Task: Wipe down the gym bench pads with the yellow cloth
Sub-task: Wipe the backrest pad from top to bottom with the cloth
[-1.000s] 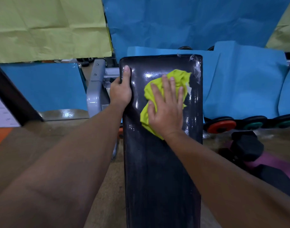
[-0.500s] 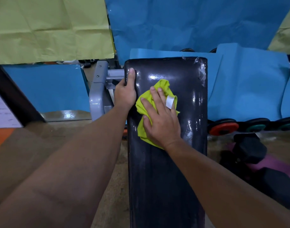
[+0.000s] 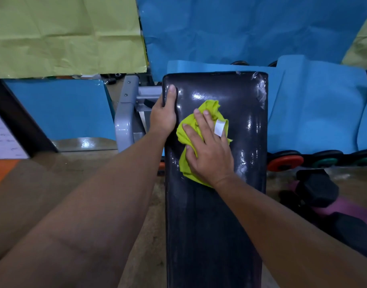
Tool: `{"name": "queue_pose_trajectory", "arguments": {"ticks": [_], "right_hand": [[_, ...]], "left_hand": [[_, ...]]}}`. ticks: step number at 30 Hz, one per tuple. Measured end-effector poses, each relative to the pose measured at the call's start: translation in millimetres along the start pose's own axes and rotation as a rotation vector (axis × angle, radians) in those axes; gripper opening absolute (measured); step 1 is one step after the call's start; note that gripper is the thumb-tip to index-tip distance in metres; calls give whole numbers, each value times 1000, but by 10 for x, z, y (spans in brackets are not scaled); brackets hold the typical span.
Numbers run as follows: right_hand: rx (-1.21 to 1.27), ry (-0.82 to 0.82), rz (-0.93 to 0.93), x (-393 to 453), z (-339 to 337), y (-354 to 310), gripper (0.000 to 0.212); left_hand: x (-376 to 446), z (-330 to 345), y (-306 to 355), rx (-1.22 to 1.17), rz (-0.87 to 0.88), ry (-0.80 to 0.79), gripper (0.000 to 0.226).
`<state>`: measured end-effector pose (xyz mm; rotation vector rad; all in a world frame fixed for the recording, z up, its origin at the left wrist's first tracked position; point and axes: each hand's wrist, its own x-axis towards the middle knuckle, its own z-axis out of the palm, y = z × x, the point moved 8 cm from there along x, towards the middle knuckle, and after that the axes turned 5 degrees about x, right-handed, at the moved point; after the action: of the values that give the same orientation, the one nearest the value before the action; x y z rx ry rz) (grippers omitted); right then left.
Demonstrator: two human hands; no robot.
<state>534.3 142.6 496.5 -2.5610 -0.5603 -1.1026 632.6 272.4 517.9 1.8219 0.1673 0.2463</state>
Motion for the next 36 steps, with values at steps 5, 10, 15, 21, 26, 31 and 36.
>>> {"name": "queue_pose_trajectory", "arguments": {"ticks": [5,10,15,21,26,31,36], "right_hand": [[29,-22,50,42,117,-237,52],[21,-57,-119,-106,153,-312,45],[-5,-16,20,6,154,-368,48],[58,-41,-126,-253,191,-439,38],[57,0,29,-366,7,-55,50],[60,22,185,-234,-23,58,52],[27,1,47,-372,-88,162,47]], "left_hand": [[47,41,-5,-6,-49,-130,80],[116,63,-146,-24,-129,-237,107],[65,68,-45,29,-44,-221,87],[41,24,-23,29,-59,-134,84],[-39,-15,32,-1,5,-14,64],[-186,9,-100,27,59,-19,59],[-284,16,-262,-10,30,-14,61]]}}
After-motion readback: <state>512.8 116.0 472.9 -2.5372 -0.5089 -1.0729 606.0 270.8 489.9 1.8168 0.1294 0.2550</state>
